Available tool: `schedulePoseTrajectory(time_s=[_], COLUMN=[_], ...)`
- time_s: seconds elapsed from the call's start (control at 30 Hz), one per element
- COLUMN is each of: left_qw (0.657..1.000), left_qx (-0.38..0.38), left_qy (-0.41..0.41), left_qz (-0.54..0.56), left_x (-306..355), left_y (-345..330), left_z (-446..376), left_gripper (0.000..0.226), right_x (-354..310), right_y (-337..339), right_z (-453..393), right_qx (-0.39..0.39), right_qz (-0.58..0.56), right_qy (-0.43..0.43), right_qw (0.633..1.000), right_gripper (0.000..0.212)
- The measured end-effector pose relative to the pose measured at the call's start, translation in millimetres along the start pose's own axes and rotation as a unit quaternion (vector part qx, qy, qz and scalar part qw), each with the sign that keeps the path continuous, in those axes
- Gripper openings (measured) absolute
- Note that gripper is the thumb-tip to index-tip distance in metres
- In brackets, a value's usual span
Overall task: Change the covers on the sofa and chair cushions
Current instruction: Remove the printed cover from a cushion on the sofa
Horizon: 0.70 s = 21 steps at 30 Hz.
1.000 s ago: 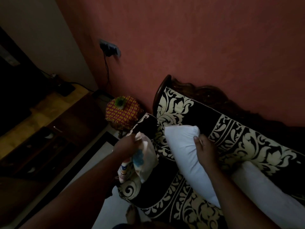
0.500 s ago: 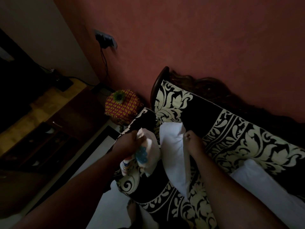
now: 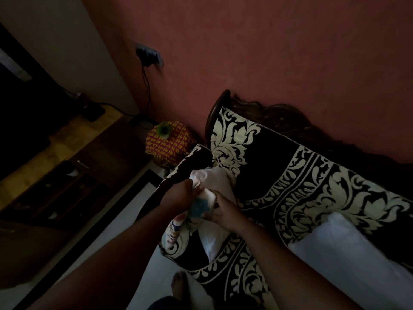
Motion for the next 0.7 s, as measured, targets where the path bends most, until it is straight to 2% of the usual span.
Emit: schedulePoseTrajectory(time_s=[0.07,0.1,0.2,0.33,0.4,0.47,0.57,0.63,0.7], left_qw=[1.000,1.000,0.998,0.991,0.989,0.991,0.989,0.985,0.980], left_qx=[0.011,0.015,0.009,-0.016,-0.034,-0.042,0.003,0.047,0.071], left_qy=[-0.016,-0.022,-0.047,-0.072,-0.064,-0.092,-0.143,-0.167,-0.183], left_qz=[0.010,0.015,0.041,0.110,0.127,0.085,0.024,0.024,0.021], left_x=[2,3,6,7,-4,-15,-30,-39,-48], left_y=[7,11,25,51,68,85,117,141,157], left_z=[9,13,21,40,53,65,80,89,97], left_gripper=[0.052,0.057,0.065,0.049,0.056,0.069,0.077,0.068,0.044], right_x=[-11,-15,-27,-52,-62,-67,-74,-86,-95], right_y=[-1,1,11,22,32,42,58,69,84], right_z=[13,19,33,60,79,100,137,171,205], right_qx=[0.050,0.091,0.180,0.265,0.321,0.377,0.462,0.520,0.558], right_qz=[0.012,0.024,0.035,-0.079,-0.124,-0.129,-0.140,-0.133,-0.122], right_qy=[0.019,0.029,0.024,-0.003,-0.021,-0.041,-0.049,-0.048,-0.042], right_qw=[0.998,0.995,0.983,0.961,0.939,0.916,0.874,0.842,0.820], right_gripper=[0.083,0.079,0.047,0.018,0.017,0.016,0.023,0.027,0.029])
Point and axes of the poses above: each hand's wrist, its own z-axis away from the middle knuckle, its own y-axis out of the back of the hand, x = y × z, the point moved 8 cm from there along -z, towards the middle knuckle, and after that the axes turned 15 degrees about x, right-handed, at the moved point
